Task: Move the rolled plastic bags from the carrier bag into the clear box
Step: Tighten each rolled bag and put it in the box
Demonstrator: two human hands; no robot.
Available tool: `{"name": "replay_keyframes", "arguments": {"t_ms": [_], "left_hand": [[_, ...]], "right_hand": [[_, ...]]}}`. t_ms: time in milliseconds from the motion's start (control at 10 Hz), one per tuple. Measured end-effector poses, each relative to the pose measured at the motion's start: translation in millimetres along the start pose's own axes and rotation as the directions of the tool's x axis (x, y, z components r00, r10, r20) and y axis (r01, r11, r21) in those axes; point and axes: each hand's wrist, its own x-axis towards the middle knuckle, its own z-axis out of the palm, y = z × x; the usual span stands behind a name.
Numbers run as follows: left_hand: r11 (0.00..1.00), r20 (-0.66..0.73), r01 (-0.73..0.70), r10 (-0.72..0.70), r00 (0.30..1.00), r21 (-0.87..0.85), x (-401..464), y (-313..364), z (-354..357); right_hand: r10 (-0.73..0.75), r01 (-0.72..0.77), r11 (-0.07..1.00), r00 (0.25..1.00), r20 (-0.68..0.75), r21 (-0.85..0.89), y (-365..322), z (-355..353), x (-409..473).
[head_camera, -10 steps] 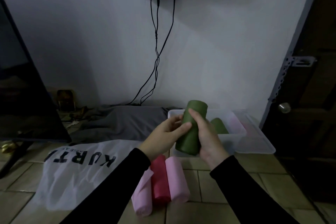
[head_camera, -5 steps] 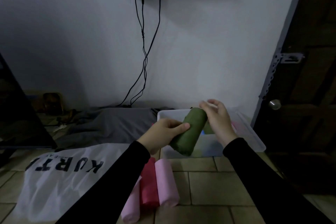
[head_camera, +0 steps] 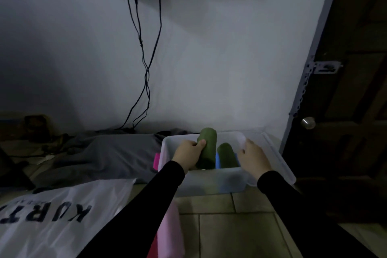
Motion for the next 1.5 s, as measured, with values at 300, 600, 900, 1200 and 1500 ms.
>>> {"name": "replay_keyframes", "arguments": {"t_ms": [300,600,900,1200,1500], "left_hand": [[0.764,0.174,-0.043,-0.091,0.981,0.644,17,12,36],[0.861,0.183,0.032,-0.145,0.972,0.508,26,22,56],[0.887,0.177,0.089,-0.187,0.966,0.452,17,24,56],[0.833,0.154,-0.031,-0.065,0.986,0.552,23,10,56],[0.851,0.227,-0.042,-0.092,0.97,0.524,23,6,49]], "right_hand": [[-0.022,0.021,0.994,1.0,0.009,0.103,12,6,3],[0.004,-0.002,0.998,1.0,-0.027,0.068,12,11,7],[-0.013,0.014,0.997,1.0,-0.007,0.07,13,9,6],[0.015,-0.031,0.993,0.99,0.141,0.114,14,-1,3],[0.007,-0.016,0.996,0.995,0.097,0.088,12,-2,-3]]}}
